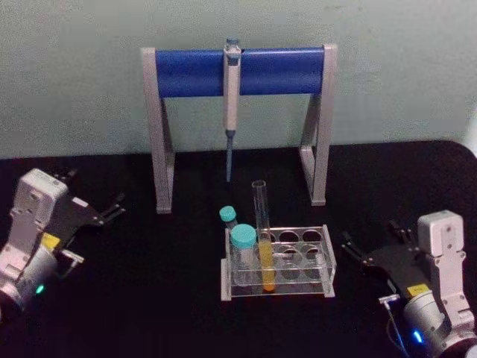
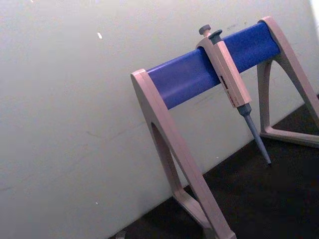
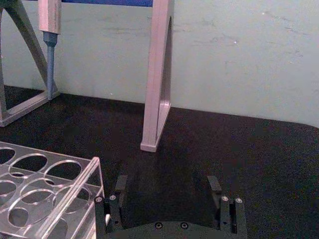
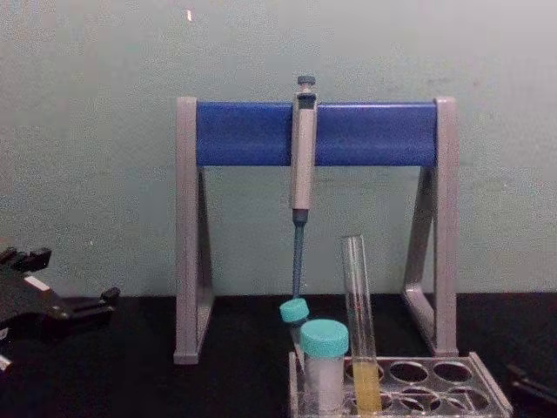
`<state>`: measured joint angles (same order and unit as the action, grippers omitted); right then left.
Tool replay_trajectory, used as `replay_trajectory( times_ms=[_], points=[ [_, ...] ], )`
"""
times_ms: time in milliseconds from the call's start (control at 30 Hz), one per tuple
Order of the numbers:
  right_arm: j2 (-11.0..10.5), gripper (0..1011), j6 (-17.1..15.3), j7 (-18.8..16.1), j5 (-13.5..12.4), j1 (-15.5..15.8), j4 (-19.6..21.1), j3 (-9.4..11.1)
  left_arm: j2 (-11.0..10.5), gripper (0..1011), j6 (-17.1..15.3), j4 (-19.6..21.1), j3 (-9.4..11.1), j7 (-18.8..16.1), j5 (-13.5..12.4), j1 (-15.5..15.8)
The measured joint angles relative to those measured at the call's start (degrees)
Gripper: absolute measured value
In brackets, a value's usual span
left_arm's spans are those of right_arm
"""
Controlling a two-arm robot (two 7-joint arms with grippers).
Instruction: Pick up the test tube from the test tube rack, shake it, then place it back into the test tube rack.
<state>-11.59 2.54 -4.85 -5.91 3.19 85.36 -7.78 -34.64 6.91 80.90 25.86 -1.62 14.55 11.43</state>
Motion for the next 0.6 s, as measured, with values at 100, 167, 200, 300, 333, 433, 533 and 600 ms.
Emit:
replay_trajectory(
  times_ms=[100,167,200,300,333,433,533,600],
  points=[
    [0.0,1000,0.0,0.0,0.0,0.0,0.0,0.0,0.0,1001,0.0,0.0,0.0,0.0,0.0,0.0],
    [0.0,1000,0.0,0.0,0.0,0.0,0.0,0.0,0.0,1001,0.0,0.0,0.0,0.0,0.0,0.0],
    [0.0,1000,0.0,0.0,0.0,0.0,0.0,0.0,0.0,1001,0.0,0.0,0.0,0.0,0.0,0.0],
    [0.0,1000,0.0,0.0,0.01,0.0,0.0,0.0,0.0,1001,0.0,0.0,0.0,0.0,0.0,0.0],
    [0.0,1000,0.0,0.0,0.0,0.0,0.0,0.0,0.0,1001,0.0,0.0,0.0,0.0,0.0,0.0],
    [0.0,1000,0.0,0.0,0.0,0.0,0.0,0.0,0.0,1002,0.0,0.0,0.0,0.0,0.0,0.0],
    [0.0,1000,0.0,0.0,0.0,0.0,0.0,0.0,0.0,1001,0.0,0.0,0.0,0.0,0.0,0.0],
    [0.0,1000,0.0,0.0,0.0,0.0,0.0,0.0,0.0,1001,0.0,0.0,0.0,0.0,0.0,0.0]
  ],
)
